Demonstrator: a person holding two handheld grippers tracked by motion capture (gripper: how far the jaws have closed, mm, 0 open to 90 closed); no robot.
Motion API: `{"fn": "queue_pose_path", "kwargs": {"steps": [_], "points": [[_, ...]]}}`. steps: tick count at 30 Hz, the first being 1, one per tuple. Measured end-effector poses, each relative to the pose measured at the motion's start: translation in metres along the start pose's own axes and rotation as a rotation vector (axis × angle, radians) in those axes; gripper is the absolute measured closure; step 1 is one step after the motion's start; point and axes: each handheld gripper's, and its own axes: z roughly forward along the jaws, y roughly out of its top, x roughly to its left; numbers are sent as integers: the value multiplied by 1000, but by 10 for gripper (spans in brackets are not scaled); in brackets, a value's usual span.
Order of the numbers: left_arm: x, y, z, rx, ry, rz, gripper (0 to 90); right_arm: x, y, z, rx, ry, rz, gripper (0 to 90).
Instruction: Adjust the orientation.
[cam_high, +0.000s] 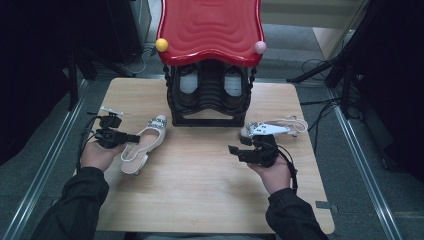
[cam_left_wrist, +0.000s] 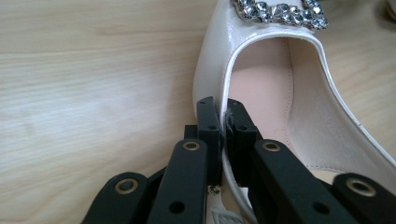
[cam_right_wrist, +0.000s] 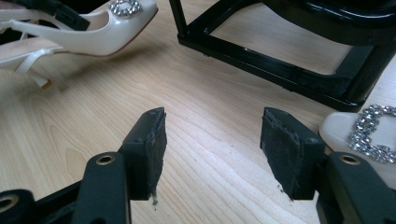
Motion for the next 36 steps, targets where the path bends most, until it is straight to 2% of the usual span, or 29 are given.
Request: {"fn": "queue_pose_path", "kwargs": {"steps": [5, 6, 7, 8, 15, 22, 27, 33, 36], "points": [[-15, -4, 4, 11, -14, 33, 869, 1, 1, 2, 4, 3, -2, 419], [-19, -5, 5, 3, -19, 25, 868, 1, 1, 1, 3, 3, -2, 419], [-20, -5, 5, 11, -22, 40, 867, 1, 1, 1, 3, 2, -4, 418], [-24, -5, 7, 0, -26, 37, 866, 2, 1, 1, 3, 1, -4, 419], [-45, 0, 15, 16, -64, 95, 862, 4, -3, 1, 9, -6, -1, 419], [-66, 7, 33, 45, -124, 140, 860, 7, -8, -2, 11, -17, -2, 418], [-87, 13, 49, 70, -160, 171, 856, 6, -14, -6, 13, -32, 5, 418], [-103, 16, 64, 77, -191, 183, 850, 6, -19, -10, 13, -46, 15, 415], [-107, 17, 73, 78, -183, 185, 848, 7, -21, -9, 19, -47, 17, 414]]}}
